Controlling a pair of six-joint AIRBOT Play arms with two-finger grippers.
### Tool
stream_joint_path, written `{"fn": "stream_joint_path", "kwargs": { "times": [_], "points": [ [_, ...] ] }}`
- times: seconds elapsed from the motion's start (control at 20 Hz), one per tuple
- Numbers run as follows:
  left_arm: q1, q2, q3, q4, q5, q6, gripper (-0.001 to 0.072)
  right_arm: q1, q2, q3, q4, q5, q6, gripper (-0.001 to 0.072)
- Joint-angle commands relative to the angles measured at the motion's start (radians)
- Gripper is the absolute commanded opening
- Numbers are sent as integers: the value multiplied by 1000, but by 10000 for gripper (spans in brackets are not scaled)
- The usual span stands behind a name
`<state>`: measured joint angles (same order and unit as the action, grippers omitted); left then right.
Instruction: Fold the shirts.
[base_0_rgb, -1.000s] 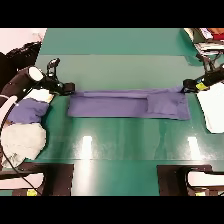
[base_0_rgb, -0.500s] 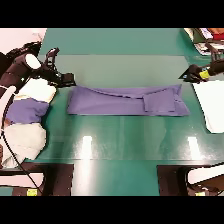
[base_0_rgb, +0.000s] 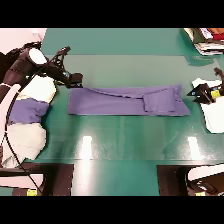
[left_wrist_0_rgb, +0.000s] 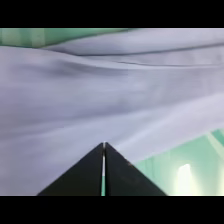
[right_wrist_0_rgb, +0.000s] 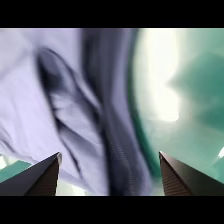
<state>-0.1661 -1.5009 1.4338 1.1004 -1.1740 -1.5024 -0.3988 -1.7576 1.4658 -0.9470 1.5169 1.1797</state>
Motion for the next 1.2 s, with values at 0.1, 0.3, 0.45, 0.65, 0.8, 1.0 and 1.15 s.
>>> {"fn": "stream_joint_path", "kwargs": {
  "times": [0.1, 0.3, 0.45, 0.65, 0.8, 1.0, 1.15],
  "points": [
    [-101, -1, 3, -16, 41, -18, 23, -1, -134, 9, 89, 41, -90, 670],
    [-157, -4, 3, -16, 63, -18, 23, 64, -202, 87, 93, 89, -91, 646],
    [-185, -8, 3, -16, 93, -33, 23, 114, -204, 87, 92, 89, -100, 552],
    [-200, -31, 2, -34, 138, -60, 23, 153, -204, 87, 92, 108, -100, 466],
    [-200, -82, 2, -69, 156, -70, 23, 171, -201, 87, 92, 130, -100, 236],
    [-200, -159, 4, -167, 237, -69, 22, 181, -120, 87, 92, 121, -86, 14],
    [-225, -214, 42, -188, 269, -51, 22, 209, 10, 88, 92, 80, -2, 14]
  ]
}}
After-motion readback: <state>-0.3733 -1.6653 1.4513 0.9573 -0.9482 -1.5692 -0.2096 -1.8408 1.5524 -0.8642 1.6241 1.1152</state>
